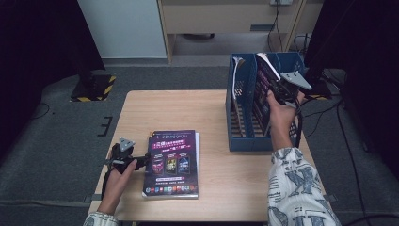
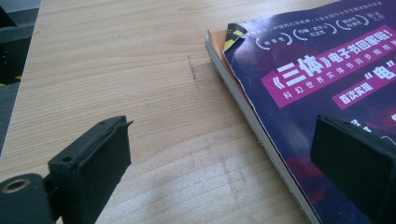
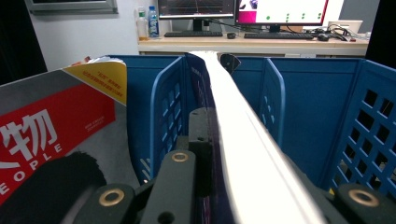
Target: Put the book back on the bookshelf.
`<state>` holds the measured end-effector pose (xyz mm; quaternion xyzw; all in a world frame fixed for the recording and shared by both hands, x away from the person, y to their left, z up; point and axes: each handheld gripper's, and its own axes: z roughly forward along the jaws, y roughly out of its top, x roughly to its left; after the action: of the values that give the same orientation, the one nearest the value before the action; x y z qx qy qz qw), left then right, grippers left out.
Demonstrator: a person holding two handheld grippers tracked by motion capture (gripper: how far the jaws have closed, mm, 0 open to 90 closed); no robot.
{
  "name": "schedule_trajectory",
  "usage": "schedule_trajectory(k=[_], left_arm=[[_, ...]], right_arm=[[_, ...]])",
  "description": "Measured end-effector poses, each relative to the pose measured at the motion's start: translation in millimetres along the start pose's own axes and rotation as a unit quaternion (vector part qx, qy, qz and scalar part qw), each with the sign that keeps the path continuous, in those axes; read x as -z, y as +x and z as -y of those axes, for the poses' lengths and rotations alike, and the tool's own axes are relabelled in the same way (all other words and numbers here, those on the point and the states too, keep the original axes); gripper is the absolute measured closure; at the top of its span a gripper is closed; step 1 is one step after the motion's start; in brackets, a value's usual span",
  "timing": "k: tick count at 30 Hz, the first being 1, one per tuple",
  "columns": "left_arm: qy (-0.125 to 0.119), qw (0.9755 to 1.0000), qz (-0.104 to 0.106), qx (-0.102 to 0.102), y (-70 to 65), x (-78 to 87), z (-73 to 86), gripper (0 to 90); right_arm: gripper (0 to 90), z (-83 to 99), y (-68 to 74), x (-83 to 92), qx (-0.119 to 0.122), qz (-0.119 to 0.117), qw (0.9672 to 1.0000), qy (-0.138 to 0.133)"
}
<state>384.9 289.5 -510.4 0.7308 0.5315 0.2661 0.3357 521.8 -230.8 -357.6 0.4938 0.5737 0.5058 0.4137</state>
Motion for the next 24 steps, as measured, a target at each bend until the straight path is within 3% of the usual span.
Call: schedule_trajectory(k=[12,24], left_arm=[[0.001,1.0000,-0.004,-0.001,0.3,0.1,0.2,4.5],[0.001,1.0000,-0.003,-0.002,0.0,-0.2,0.1,4.5]], right_arm=[[82.4,7.1,-3.0,-2.3,-0.004,0.008,0.9999,-0.006],[82.4,15.4,3.3,-6.4,0.002,0.004,1.0000,-0.007]])
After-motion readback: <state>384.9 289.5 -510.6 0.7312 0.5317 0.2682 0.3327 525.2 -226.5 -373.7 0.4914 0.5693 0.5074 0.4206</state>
